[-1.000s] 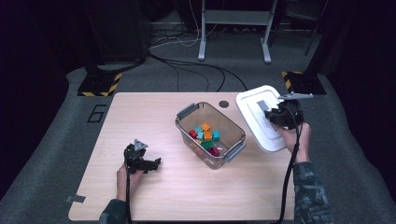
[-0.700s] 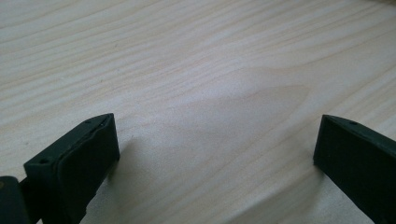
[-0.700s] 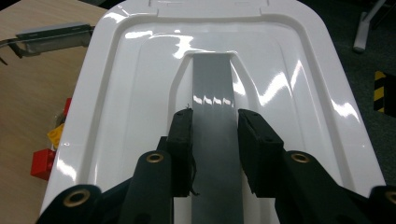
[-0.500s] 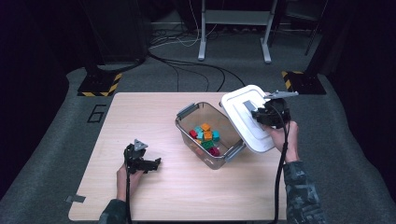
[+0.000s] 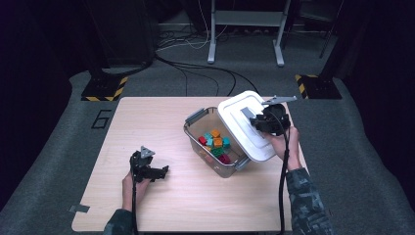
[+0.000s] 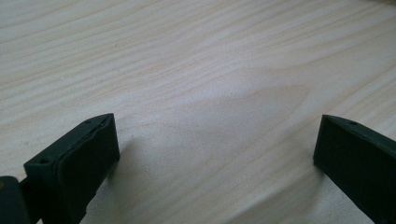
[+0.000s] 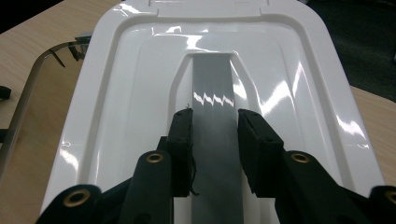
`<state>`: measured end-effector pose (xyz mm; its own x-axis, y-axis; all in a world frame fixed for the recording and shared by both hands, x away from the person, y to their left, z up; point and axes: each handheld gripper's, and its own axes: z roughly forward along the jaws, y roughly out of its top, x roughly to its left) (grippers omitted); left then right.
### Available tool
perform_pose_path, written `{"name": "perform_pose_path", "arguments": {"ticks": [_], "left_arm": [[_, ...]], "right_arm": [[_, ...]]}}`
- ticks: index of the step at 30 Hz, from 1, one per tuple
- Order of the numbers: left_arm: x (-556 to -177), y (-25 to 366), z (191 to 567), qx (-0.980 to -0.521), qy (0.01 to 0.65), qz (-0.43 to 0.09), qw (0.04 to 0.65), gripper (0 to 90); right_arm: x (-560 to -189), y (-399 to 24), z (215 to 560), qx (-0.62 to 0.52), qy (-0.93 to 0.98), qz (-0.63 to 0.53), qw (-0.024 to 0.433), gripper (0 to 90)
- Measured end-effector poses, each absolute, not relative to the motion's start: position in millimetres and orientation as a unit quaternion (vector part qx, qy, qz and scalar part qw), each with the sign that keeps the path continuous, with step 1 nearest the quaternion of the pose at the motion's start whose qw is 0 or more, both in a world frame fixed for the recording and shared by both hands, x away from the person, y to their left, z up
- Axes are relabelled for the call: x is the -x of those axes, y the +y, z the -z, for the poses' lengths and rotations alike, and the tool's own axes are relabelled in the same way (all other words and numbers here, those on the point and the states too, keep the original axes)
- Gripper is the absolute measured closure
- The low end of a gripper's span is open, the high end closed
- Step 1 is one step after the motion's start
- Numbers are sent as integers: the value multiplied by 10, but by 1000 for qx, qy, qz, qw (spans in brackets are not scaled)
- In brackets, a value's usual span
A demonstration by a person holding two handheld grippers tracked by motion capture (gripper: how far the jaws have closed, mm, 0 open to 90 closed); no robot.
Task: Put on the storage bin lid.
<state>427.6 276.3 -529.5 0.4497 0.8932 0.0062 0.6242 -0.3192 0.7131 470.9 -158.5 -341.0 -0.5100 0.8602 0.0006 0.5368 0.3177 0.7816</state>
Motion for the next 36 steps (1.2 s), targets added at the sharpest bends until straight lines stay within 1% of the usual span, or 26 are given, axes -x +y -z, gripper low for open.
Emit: {"name": "perform_pose_path", "arguments": {"ticks": [15, 24, 36], "left_arm": [[-4276, 2763, 5295, -786, 483, -205, 328, 0], [-4276, 2770, 5291, -789, 480, -204, 325, 0], [-4277, 2770, 5291, -789, 479, -204, 325, 0]], "right_arm": [[-4757, -1224, 3461, -421, 802, -374, 199, 667], [-4790, -936, 3541, -406, 814, -374, 181, 667], [-4817, -700, 3615, -397, 823, -371, 165, 667]]}}
